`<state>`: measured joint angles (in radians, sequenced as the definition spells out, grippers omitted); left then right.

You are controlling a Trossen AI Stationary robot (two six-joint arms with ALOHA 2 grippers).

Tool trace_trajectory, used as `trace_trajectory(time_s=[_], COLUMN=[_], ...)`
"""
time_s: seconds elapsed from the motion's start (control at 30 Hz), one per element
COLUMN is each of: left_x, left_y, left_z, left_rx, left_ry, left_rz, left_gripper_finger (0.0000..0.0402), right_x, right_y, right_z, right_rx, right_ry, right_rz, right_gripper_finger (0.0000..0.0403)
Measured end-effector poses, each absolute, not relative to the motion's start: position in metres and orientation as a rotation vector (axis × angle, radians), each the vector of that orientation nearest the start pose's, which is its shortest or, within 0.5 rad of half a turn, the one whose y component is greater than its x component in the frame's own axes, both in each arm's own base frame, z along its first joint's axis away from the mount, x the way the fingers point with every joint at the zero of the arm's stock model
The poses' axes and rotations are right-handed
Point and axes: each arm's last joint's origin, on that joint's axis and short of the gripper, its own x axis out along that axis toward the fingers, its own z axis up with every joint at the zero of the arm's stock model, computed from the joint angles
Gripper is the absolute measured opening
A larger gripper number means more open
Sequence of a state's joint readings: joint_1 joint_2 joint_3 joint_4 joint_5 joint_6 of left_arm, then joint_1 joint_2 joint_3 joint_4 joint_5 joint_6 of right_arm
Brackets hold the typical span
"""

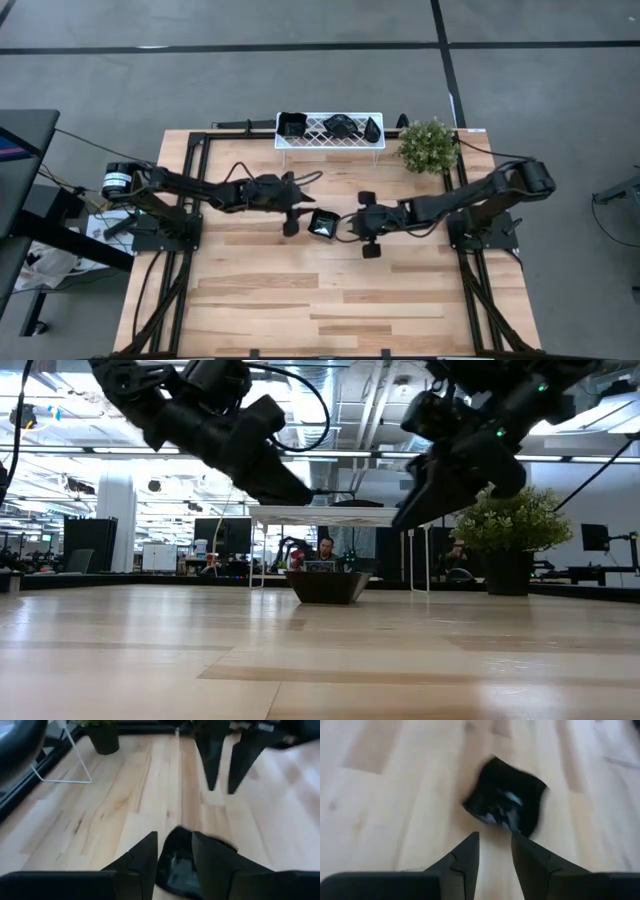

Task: Pick & Place Mini shaped plates
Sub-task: Stack the distorted square plate on top of the distorted square plate on the shelf

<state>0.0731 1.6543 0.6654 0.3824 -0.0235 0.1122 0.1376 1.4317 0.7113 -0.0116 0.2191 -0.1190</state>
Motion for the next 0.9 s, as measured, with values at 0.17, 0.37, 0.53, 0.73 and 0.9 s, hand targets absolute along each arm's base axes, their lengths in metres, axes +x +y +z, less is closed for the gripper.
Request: trace_trajectory(time_s=[0.17, 0.37, 0.53, 0.73, 0.9], left_x=[0.314, 0.326, 0.330, 0.327, 0.327], left_y=[0.022, 0.013, 0.012, 0.016, 0.005], left_z=[0.141, 0.110, 0.100, 0.104, 0.097], left_rx=[-0.067, -0.201, -0.170, -0.242, -0.327], left_ry=[0.612, 0.754, 0.798, 0.788, 0.823], left_rz=[0.077, 0.152, 0.275, 0.392, 0.336], left_gripper_finger=[0.0120, 0.0120, 0.0120, 0.0120, 0.0120], right_x=[0.258, 0.243, 0.239, 0.237, 0.236], right_y=[0.034, 0.044, 0.057, 0.066, 0.069], right_z=[0.195, 0.201, 0.202, 0.202, 0.203], right_rx=[-0.229, -0.207, -0.214, -0.208, -0.215], right_ry=[0.779, 0.791, 0.776, 0.759, 0.745], right_rz=[-0.189, -0.287, -0.275, -0.273, -0.281], right_gripper_finger=[0.0108, 0.0108, 0.0108, 0.0108, 0.0108])
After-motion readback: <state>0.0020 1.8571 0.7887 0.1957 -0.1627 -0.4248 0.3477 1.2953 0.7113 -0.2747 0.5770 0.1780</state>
